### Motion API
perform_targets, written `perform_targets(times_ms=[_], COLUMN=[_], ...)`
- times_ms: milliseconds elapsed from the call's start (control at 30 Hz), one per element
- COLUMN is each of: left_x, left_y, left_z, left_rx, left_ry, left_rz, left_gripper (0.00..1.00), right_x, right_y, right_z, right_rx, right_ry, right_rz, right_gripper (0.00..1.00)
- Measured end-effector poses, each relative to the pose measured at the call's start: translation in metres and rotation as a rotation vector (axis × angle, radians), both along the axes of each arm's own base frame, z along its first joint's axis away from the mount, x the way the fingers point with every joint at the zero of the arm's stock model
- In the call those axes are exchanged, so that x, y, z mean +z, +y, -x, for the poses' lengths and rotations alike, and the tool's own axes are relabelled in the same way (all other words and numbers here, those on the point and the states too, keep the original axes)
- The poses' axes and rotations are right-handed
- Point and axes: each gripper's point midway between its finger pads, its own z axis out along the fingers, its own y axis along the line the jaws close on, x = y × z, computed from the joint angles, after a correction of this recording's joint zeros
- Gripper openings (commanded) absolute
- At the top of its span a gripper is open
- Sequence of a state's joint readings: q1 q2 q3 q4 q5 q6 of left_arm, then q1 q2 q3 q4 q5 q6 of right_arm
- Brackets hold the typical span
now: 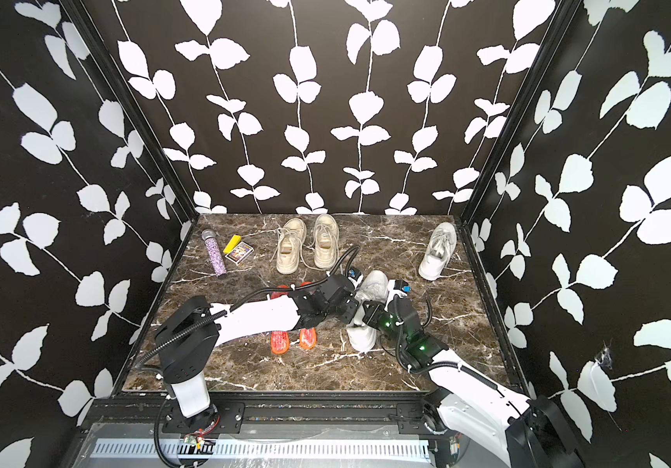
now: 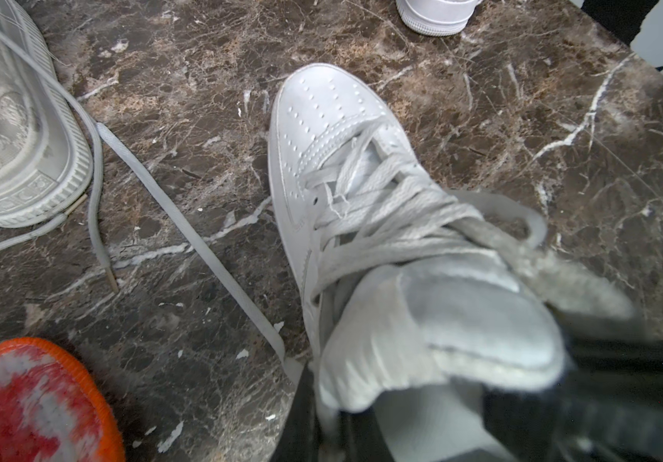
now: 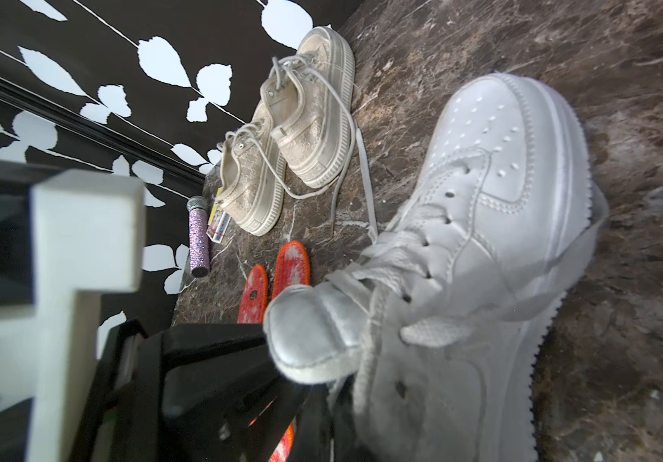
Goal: Remove the insole from the shoe
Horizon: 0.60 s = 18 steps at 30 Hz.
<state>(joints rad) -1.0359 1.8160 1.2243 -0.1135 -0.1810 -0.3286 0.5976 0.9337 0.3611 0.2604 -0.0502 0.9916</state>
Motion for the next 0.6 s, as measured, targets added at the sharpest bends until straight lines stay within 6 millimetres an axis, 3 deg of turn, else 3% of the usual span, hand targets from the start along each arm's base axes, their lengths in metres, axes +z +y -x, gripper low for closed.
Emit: perform_targets(times_ms=[600], left_x=[0.0], left_y=[-0.005], left_z=[-0.016], left_rx=[0.022], left_ry=[0.0], left_rz=[-0.001], left_gripper=[0.0], right_x=[0.037], right_y=[-0.008], right_z=[0.012], right_rx=[0.019], right_ry=[-0.171], right_rz=[-0.055], right_gripper=[0.0])
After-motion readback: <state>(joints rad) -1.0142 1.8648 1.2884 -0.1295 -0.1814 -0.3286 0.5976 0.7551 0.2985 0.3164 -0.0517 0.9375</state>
